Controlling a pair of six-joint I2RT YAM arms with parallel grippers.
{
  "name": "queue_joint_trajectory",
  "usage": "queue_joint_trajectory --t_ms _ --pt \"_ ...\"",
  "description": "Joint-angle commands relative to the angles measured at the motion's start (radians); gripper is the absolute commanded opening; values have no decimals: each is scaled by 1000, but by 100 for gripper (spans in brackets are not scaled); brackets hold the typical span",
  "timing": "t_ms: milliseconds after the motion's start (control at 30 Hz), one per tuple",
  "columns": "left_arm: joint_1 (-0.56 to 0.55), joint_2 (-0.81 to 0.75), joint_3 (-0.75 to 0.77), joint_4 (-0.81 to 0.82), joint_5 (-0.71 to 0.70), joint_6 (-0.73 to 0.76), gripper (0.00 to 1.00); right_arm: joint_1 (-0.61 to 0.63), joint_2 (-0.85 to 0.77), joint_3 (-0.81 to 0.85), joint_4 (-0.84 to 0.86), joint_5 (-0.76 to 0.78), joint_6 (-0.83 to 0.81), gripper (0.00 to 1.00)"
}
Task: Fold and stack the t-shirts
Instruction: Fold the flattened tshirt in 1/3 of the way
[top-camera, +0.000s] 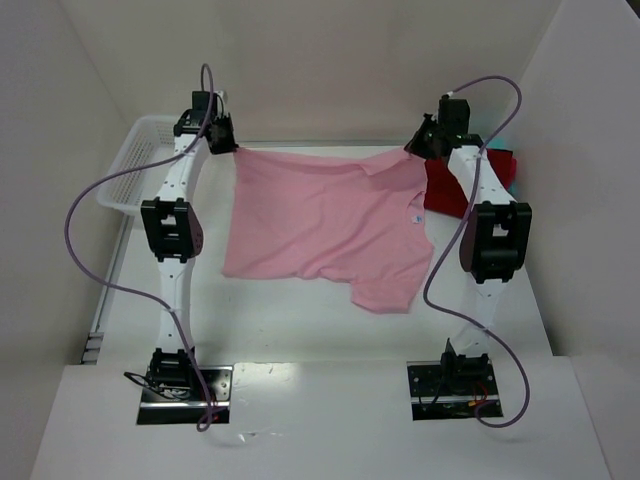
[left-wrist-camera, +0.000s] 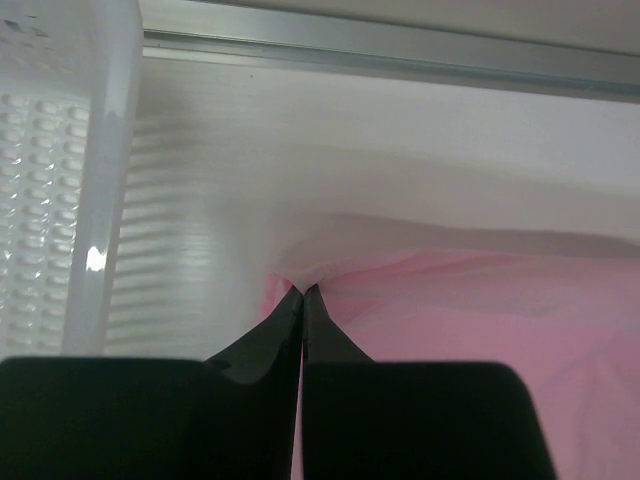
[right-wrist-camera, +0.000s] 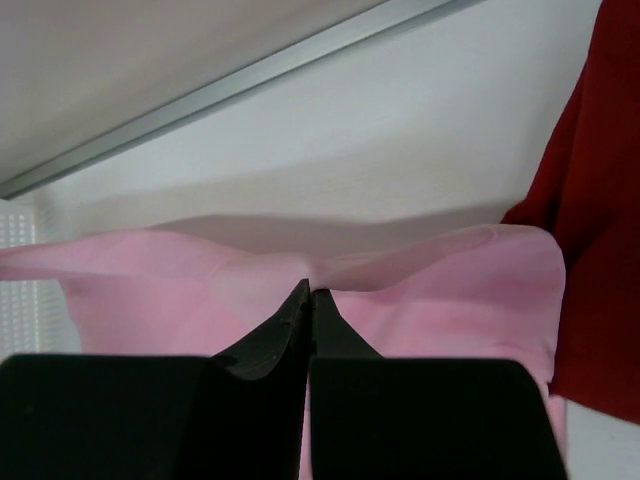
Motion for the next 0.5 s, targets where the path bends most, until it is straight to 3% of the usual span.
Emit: queue_joint_trajectory --t_ms 0,67,167,267,467 --pt "5 -156 -97 2 21 46 0 8 -137 -96 46 -28 16 0" --pt "5 -232 -177 34 21 57 0 8 -173 -119 37 -37 16 0" --pt "5 -424 -512 130 43 68 0 8 -232 -189 37 -37 16 0" --pt "15 -541 -710 200 52 68 0 8 -290 -240 37 -17 7 0" --pt "15 -641 -906 224 66 37 0 8 -410 -418 28 -28 16 0"
